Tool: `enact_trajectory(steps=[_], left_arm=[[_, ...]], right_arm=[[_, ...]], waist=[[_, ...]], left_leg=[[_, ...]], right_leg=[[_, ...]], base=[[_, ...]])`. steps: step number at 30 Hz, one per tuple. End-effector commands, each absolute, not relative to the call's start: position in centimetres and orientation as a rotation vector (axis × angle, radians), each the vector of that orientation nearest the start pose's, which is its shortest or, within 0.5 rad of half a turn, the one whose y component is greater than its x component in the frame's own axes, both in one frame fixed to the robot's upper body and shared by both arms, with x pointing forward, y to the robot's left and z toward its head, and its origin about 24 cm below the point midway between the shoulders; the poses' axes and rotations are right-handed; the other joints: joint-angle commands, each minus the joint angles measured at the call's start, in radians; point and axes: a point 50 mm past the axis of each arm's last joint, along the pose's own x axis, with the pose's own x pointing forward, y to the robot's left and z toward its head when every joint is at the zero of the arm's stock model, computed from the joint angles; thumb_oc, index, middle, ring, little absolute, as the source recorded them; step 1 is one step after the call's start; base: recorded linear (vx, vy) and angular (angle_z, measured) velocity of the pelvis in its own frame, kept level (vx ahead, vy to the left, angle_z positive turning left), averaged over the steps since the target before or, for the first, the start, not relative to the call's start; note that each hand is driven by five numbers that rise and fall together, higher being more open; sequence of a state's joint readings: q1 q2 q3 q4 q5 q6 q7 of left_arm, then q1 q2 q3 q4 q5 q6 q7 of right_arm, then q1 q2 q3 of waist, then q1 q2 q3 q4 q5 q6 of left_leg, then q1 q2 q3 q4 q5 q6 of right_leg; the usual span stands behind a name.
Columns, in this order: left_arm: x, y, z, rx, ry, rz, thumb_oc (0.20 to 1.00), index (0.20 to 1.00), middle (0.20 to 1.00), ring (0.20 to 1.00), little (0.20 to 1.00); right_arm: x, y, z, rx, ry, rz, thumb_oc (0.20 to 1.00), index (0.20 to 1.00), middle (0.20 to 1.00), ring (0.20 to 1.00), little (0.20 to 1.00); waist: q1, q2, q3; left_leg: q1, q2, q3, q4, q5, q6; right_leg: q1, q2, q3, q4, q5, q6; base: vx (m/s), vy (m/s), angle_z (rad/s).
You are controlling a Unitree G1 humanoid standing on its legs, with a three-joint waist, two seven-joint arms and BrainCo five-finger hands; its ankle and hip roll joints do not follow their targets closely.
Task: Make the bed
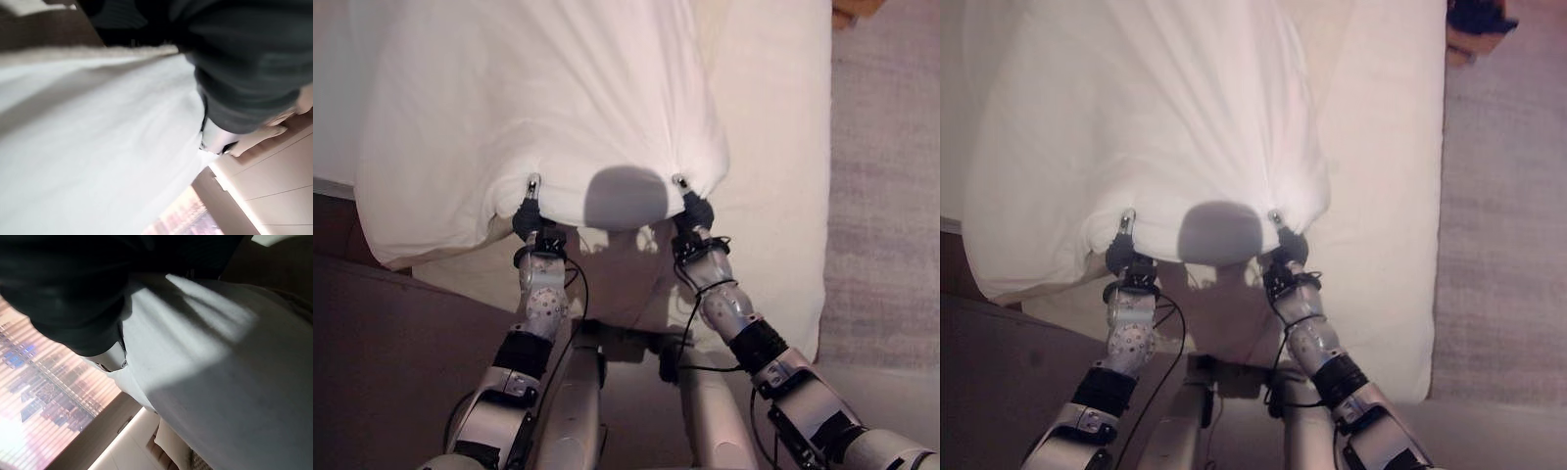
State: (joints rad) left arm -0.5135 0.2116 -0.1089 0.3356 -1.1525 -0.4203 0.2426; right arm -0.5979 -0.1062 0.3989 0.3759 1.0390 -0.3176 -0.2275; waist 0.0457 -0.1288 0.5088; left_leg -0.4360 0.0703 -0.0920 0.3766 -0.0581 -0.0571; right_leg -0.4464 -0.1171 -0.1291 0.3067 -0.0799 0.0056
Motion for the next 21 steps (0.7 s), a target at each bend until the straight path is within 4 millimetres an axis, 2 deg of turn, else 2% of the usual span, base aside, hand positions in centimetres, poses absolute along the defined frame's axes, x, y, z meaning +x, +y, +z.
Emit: enact_trajectory(steps=[1,2,3,4,5,6,7,8,9,10,11,12,13,14,15,16,17,18,19,20,21], left_arm=[[32.4,19.5,13.1,-0.987,-0.489,0.19,0.2,0.2,0.2,0.2,0.2],[32.4,19.2,12.9,-0.971,-0.48,0.171,0.2,0.2,0.2,0.2,0.2],[32.4,19.2,12.9,-0.971,-0.48,0.171,0.2,0.2,0.2,0.2,0.2],[32.5,18.4,12.3,-0.948,-0.447,0.122,0.2,0.2,0.2,0.2,0.2],[32.5,18.4,12.3,-0.948,-0.447,0.122,0.2,0.2,0.2,0.2,0.2],[32.5,18.2,12.2,-0.943,-0.44,0.108,0.2,0.2,0.2,0.2,0.2],[32.5,18.0,11.8,-0.924,-0.429,0.101,0.2,0.2,0.2,0.2,0.2],[32.4,18.1,11.5,-0.921,-0.42,0.107,0.2,0.2,0.2,0.2,0.2],[32.3,18.1,11.3,-0.921,-0.413,0.112,0.2,0.2,0.2,0.2,0.2],[32.3,18.2,11.3,-0.93,-0.416,0.119,0.2,0.2,0.2,0.2,0.2],[32.3,18.2,11.3,-0.93,-0.416,0.119,0.2,0.2,0.2,0.2,0.2],[32.2,18.4,11.4,-0.923,-0.419,0.126,0.2,0.2,0.2,0.2,0.2],[32.1,18.6,11.5,-0.93,-0.424,0.135,0.2,0.2,0.2,0.2,0.2],[32.1,18.6,11.5,-0.93,-0.424,0.135,0.2,0.2,0.2,0.2,0.2],[31.9,19.0,11.3,-0.921,-0.427,0.156,0.2,0.2,0.2,0.2,0.2],[31.9,19.0,11.3,-0.921,-0.427,0.156,0.2,0.2,0.2,0.2,0.2],[31.9,19.2,11.3,-0.923,-0.436,0.175,0.2,0.2,0.2,0.2,0.2],[31.9,19.2,11.3,-0.923,-0.436,0.175,0.2,0.2,0.2,0.2,0.2],[31.9,19.0,10.7,-0.934,-0.42,0.176,0.2,0.2,0.2,0.2,0.2],[31.9,18.7,10.0,-0.927,-0.391,0.178,0.2,0.2,0.2,0.2,0.2],[31.9,18.7,10.0,-0.927,-0.392,0.177,0.2,0.2,0.2,0.2,0.2]], right_arm=[[30.5,-12.1,6.7,0.784,-0.08,0.022,0.2,0.2,0.2,0.2,0.2],[30.2,-12.3,6.3,0.777,-0.069,0.024,0.2,0.2,0.2,0.2,0.2],[30.2,-12.3,6.3,0.777,-0.069,0.024,0.2,0.2,0.2,0.2,0.2],[29.5,-13.3,5.7,0.761,-0.057,0.01,0.2,0.2,0.2,0.2,0.2],[29.5,-13.3,5.7,0.761,-0.057,0.01,0.2,0.2,0.2,0.2,0.2],[29.3,-13.5,5.4,0.76,-0.05,-0.001,0.2,0.2,0.2,0.2,0.2],[28.9,-13.4,4.7,0.763,-0.032,-0.007,0.2,0.2,0.2,0.2,0.2],[28.9,-13.2,4.5,0.76,-0.022,-0.01,0.2,0.2,0.2,0.2,0.2],[28.8,-13.0,4.4,0.765,-0.018,-0.005,0.2,0.2,0.2,0.2,0.2],[28.8,-12.9,4.3,0.775,-0.019,-0.003,0.2,0.2,0.2,0.2,0.2],[28.8,-12.9,4.3,0.775,-0.019,-0.003,0.2,0.2,0.2,0.2,0.2],[28.9,-12.4,4.2,0.768,-0.009,0.01,0.2,0.2,0.2,0.2,0.2],[28.9,-12.0,4.2,0.769,-0.003,0.026,0.2,0.2,0.2,0.2,0.2],[28.9,-12.0,4.2,0.769,-0.003,0.026,0.2,0.2,0.2,0.2,0.2],[28.9,-11.2,3.9,0.761,0.017,0.059,0.2,0.2,0.2,0.2,0.2],[28.9,-11.2,3.9,0.761,0.017,0.059,0.2,0.2,0.2,0.2,0.2],[28.9,-10.9,3.6,0.763,0.031,0.072,0.2,0.2,0.2,0.2,0.2],[28.9,-10.9,3.6,0.763,0.031,0.072,0.2,0.2,0.2,0.2,0.2],[28.5,-11.4,3.3,0.755,0.035,0.055,0.2,0.2,0.2,0.2,0.2],[28.4,-11.5,3.1,0.756,0.042,0.054,0.2,0.2,0.2,0.2,0.2],[28.4,-11.5,3.1,0.756,0.042,0.054,0.2,0.2,0.2,0.2,0.2]], waist=[[-0.031,0.058,-0.144],[-0.038,0.058,-0.158],[-0.038,0.058,-0.158],[-0.059,0.049,-0.176],[-0.059,0.049,-0.177],[-0.067,0.044,-0.188],[-0.069,0.041,-0.211],[-0.075,0.048,-0.22],[-0.076,0.058,-0.225],[-0.072,0.069,-0.231],[-0.072,0.068,-0.23],[-0.056,0.081,-0.238],[-0.05,0.085,-0.241],[-0.051,0.085,-0.239],[-0.04,0.084,-0.244],[-0.04,0.083,-0.243],[-0.038,0.078,-0.25],[-0.038,0.078,-0.25],[-0.07,0.096,-0.257],[-0.087,0.1,-0.263],[-0.088,0.101,-0.265]], left_leg=[[0.126,0.164,0.078,-0.251,0.133,-0.039],[0.132,0.158,0.088,-0.247,0.118,-0.049],[0.132,0.158,0.088,-0.247,0.117,-0.049],[0.096,0.069,0.086,-0.181,0.074,-0.037],[0.094,0.068,0.085,-0.179,0.073,-0.036],[0.084,0.042,0.09,-0.155,0.056,-0.034],[0.078,-0.002,0.095,-0.132,0.026,-0.009],[0.088,-0.027,0.095,-0.137,0.021,0.011],[0.103,-0.036,0.095,-0.153,0.028,0.022],[0.121,-0.047,0.115,-0.186,0.045,0.033],[0.123,-0.047,0.115,-0.187,0.045,0.033],[0.154,-0.068,0.132,-0.24,0.058,0.047],[0.177,-0.079,0.141,-0.272,0.067,0.051],[0.18,-0.08,0.14,-0.274,0.067,0.051],[0.221,-0.104,0.159,-0.316,0.082,0.046],[0.224,-0.104,0.159,-0.317,0.082,0.046],[0.246,-0.134,0.174,-0.338,0.09,0.032],[0.247,-0.134,0.174,-0.338,0.09,0.032],[0.259,-0.16,0.147,-0.315,0.078,0.016],[0.259,-0.166,0.142,-0.285,0.067,0.002],[0.256,-0.165,0.142,-0.285,0.068,0.002]], right_leg=[[0.084,-0.155,0.021,0.004,0.1,0.127],[0.091,-0.181,0.022,-0.029,0.131,0.136],[0.091,-0.181,0.022,-0.03,0.132,0.136],[0.144,-0.253,0.037,-0.14,0.278,0.167],[0.145,-0.253,0.037,-0.141,0.279,0.167],[0.158,-0.268,0.043,-0.173,0.301,0.169],[0.17,-0.283,0.049,-0.18,0.319,0.172],[0.165,-0.269,0.072,-0.147,0.338,0.162],[0.153,-0.236,0.081,-0.105,0.293,0.144],[0.149,-0.195,0.047,-0.034,0.236,0.129],[0.149,-0.195,0.048,-0.031,0.234,0.129],[0.151,-0.146,-0.039,0.043,0.148,0.103],[0.148,-0.09,-0.072,0.076,0.096,0.087],[0.149,-0.091,-0.072,0.078,0.093,0.087],[0.14,-0.002,-0.108,0.097,0.043,0.08],[0.141,-0.002,-0.108,0.097,0.043,0.08],[0.135,0.069,-0.12,0.054,0.033,0.09],[0.136,0.069,-0.12,0.053,0.033,0.09],[0.14,0.114,-0.014,0.011,0.014,0.076],[0.158,0.129,0.017,-0.003,0.015,0.055],[0.157,0.13,0.016,-0.007,0.019,0.055]], base=[[0.07,0.589,0.55],[0.06,0.398,0.57],[0.03,0.545,0.7],[0.02,0.385,0.41],[0.05,0.562,0.37],[0.1,0.494,0.48],[0.15,0.673,0.65],[0.15,0.66,0.53],[0.08,0.549,0.28],[0.04,0.366,0.11],[0.03,0.489,0.13],[0.04,0.415,0.19],[0.04,0.414,0.15],[0.06,0.325,0.06],[0.04,0.195,-0.09],[0.08,0.333,-0.27],[0.04,0.135,-0.29],[0.13,0.239,-0.24],[0.13,0.162,0.18],[0.13,0.163,0.43],[0.09,0.19,0.83]])
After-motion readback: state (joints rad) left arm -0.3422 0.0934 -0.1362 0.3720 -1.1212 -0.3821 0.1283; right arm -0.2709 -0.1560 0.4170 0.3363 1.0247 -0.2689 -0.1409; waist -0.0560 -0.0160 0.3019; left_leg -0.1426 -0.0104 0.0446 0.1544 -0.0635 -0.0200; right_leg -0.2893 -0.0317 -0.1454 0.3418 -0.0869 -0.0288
